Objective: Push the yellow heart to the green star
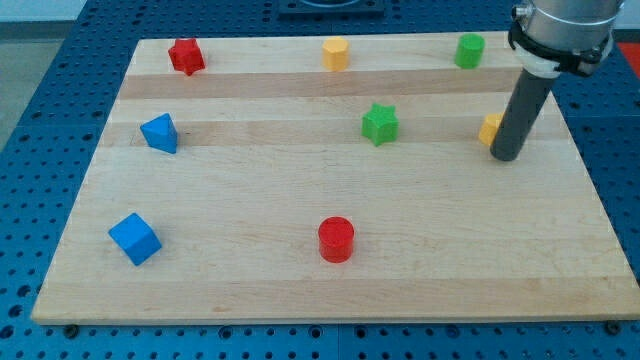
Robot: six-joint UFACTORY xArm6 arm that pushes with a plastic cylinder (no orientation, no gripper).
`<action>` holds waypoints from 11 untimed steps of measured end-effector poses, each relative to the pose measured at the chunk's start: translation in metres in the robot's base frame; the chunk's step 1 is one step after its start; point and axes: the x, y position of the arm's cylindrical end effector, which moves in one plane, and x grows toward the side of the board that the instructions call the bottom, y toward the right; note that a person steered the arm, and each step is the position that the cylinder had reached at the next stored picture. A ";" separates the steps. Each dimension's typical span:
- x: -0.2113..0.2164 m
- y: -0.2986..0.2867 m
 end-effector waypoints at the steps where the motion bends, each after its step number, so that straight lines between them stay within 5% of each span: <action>1: -0.015 0.000; 4: -0.035 0.062; 8: -0.048 -0.046; 11: -0.049 -0.073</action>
